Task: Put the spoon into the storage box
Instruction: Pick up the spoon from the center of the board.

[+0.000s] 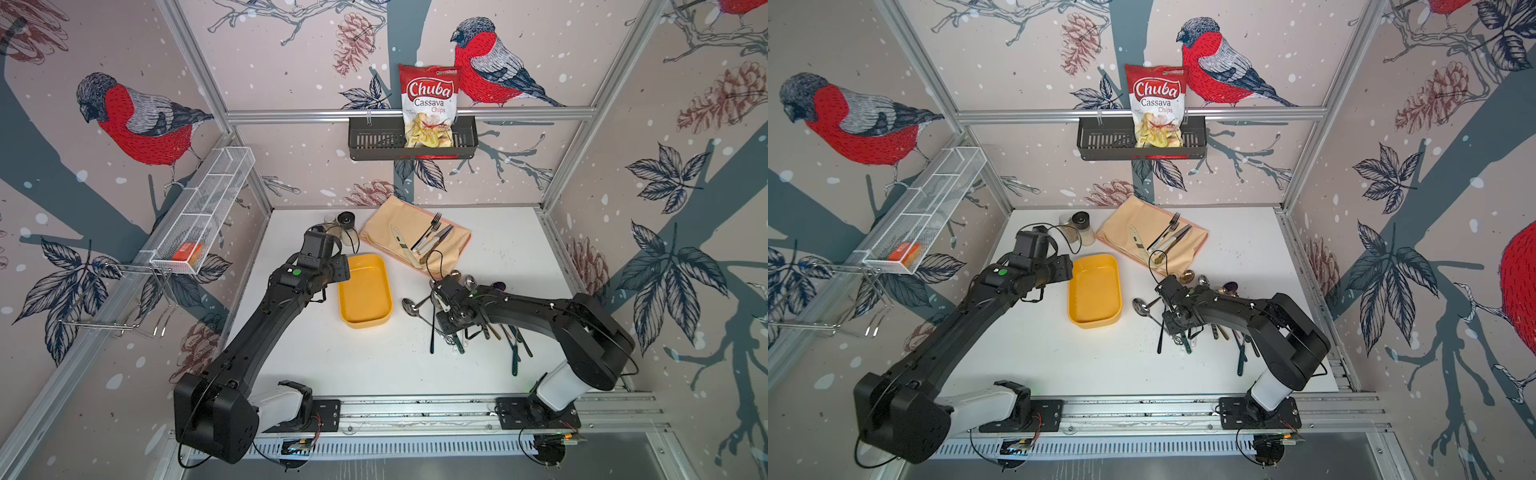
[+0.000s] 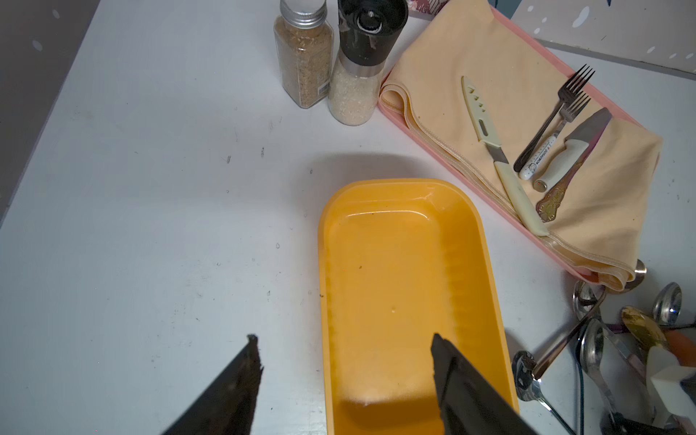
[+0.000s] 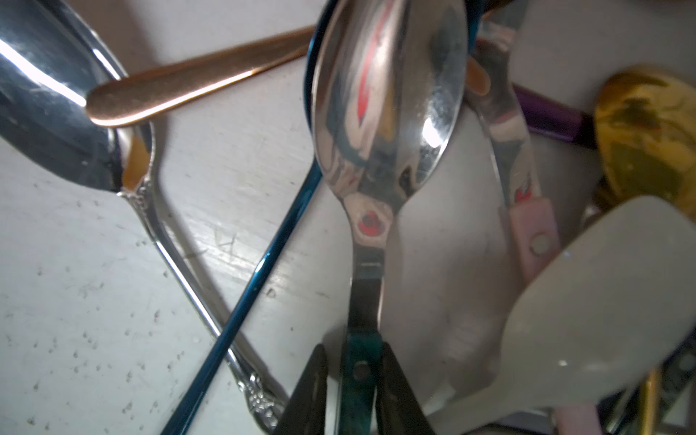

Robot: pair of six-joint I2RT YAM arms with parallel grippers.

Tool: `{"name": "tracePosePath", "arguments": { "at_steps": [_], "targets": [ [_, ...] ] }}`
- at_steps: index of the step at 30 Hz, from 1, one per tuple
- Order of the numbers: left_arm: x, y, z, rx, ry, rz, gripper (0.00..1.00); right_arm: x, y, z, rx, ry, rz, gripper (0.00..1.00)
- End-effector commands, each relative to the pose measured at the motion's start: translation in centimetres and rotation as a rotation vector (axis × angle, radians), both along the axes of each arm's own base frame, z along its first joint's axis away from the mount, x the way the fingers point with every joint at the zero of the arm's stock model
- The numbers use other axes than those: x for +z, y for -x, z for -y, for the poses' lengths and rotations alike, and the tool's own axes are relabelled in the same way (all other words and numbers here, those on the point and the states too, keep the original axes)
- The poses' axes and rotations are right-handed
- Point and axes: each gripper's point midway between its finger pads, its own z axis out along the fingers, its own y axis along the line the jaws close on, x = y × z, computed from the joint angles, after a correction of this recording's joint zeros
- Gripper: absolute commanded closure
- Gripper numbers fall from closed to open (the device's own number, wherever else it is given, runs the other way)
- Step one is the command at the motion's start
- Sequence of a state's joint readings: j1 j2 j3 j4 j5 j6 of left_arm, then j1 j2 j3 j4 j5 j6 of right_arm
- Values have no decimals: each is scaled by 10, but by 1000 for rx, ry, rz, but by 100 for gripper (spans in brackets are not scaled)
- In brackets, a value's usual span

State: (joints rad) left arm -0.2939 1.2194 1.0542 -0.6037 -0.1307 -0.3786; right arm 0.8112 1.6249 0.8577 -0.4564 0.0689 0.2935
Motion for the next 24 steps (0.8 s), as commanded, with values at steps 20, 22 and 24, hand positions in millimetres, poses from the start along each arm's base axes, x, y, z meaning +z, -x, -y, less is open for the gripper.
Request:
{"name": "tracePosePath", "arguments": {
  "at_steps": [20,22,24],
  "targets": [
    [-31,14,-12,142,91,50,20,103,-43,-23,-97,-9,157,83],
    [-32,15,-14,159,108,64,18,114,-52,-37,-88,-29,161,83],
    [-35,18,-18,183,123,60,17,124,-63,-55,-78,-58,164,83]
  ]
}}
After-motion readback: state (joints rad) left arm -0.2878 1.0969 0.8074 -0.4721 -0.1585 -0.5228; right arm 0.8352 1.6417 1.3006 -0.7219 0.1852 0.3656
